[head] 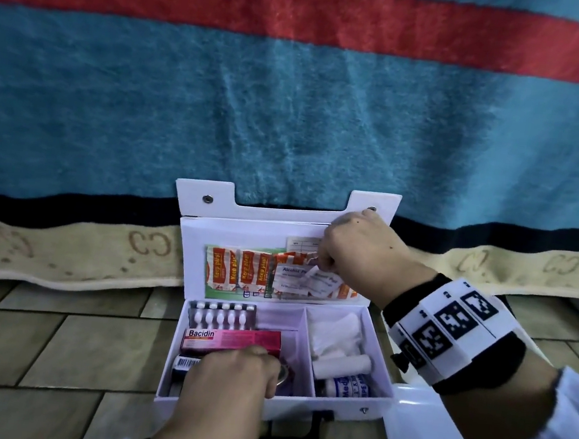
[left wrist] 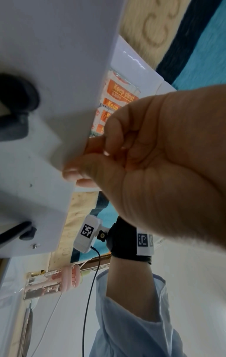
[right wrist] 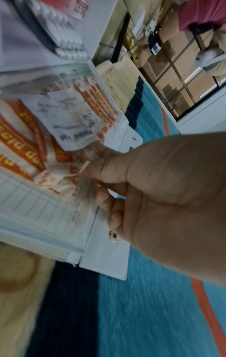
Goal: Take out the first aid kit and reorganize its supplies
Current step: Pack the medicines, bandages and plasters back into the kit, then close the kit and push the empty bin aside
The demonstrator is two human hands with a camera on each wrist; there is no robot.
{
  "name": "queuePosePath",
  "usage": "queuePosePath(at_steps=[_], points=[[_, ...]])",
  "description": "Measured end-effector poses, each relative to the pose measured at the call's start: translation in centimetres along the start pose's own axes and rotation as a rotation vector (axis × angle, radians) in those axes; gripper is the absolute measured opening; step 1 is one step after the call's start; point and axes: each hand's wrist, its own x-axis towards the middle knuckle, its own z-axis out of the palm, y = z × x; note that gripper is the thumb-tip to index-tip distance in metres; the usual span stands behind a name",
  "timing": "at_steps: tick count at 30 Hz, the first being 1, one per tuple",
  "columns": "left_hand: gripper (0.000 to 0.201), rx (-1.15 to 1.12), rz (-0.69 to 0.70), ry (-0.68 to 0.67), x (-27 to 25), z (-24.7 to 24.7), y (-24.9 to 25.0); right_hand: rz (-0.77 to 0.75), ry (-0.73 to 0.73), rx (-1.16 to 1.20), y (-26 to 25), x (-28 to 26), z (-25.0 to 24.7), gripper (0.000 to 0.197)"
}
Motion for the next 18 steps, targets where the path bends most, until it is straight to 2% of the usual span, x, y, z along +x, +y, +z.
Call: queuePosePath(at_steps=[4,6,8,9,10,12,14,15,18], points=[[0.035,0.023,-0.005,0.035,-0.2,0.1,0.0,0.015,0.085,0.101,0.8,-0.2,1.0,0.020],[0.033,0.026,-0.008,0.056,-0.5,0.3,0.0,0.037,0.285,0.206,1.2,-0.6,1.5,0.020],[0.030,0.004,-0.004,0.089,-0.6,0.6,-0.3,0.099,0.567,0.257,1.5,-1.5,1.9,0.021],[0.028,-0.018,0.002,0.102,-0.6,0.8,-0.6,0.161,0.661,0.257,1.7,-2.0,2.0,0.027],[0.025,-0.043,0.005,0.106,-0.6,1.1,-0.8,0.225,0.690,0.249,2.0,-2.4,2.1,0.034],[0.020,-0.090,0.012,0.118,-0.6,1.3,-1.3,0.305,0.643,0.210,2.8,-2.8,2.4,0.041],[0.014,-0.182,-0.008,0.187,-0.7,1.2,-1.6,0.302,0.527,0.192,3.3,-3.1,2.6,0.024],[0.018,-0.229,-0.036,0.268,-0.9,0.8,-1.6,0.281,0.497,0.211,3.4,-3.4,2.6,0.017],[0.055,-0.238,-0.162,0.694,-1.9,-0.8,-2.4,0.222,0.437,0.377,3.2,-5.3,2.0,0.010]])
